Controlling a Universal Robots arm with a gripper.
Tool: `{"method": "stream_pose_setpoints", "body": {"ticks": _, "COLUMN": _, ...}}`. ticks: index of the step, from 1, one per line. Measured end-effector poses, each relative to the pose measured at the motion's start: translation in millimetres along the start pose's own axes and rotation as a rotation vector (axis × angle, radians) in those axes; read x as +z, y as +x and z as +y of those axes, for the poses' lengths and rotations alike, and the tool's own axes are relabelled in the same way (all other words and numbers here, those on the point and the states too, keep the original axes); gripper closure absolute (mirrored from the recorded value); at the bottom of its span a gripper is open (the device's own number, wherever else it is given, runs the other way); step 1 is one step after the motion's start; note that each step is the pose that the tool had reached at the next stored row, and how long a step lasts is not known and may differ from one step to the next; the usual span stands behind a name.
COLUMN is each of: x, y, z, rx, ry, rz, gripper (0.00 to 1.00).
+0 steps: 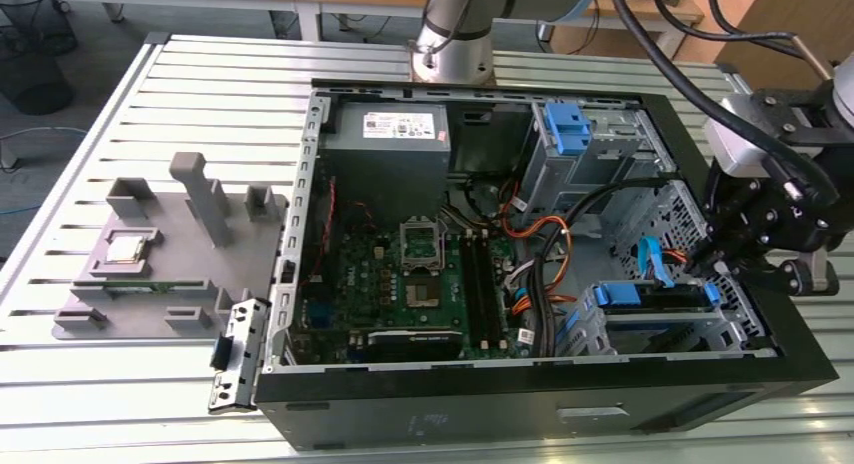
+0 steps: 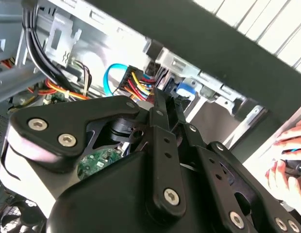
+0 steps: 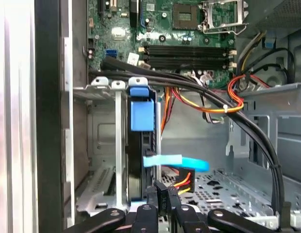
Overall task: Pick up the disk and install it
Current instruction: 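Insert the second disk wire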
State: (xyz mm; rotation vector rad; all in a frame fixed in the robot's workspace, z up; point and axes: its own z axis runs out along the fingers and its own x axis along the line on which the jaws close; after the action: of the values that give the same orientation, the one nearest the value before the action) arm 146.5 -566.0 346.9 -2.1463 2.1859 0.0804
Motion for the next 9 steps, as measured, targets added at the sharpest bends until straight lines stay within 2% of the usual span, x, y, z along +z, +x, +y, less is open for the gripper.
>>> {"method": "stream_pose_setpoints", "body": {"ticks": 3, "x": 2.3, "y": 1.6, "z": 2.9, "rx": 0.000, "ry": 0.0000, "rz": -0.0017, "gripper": 0.80}}
{"method": "stream_pose_setpoints", "body": {"ticks": 6, "x": 5.7, "y": 2.9, "z": 3.0, "rx": 0.000, "ry": 0.0000, "rz": -0.0017, "gripper": 0.80}}
{"method": "stream_pose_setpoints", "body": {"ticks": 9, "x": 6.4, "y": 3.1, "z": 3.1, "rx": 0.000, "ry": 0.0000, "rz": -0.0013, "gripper": 0.80}}
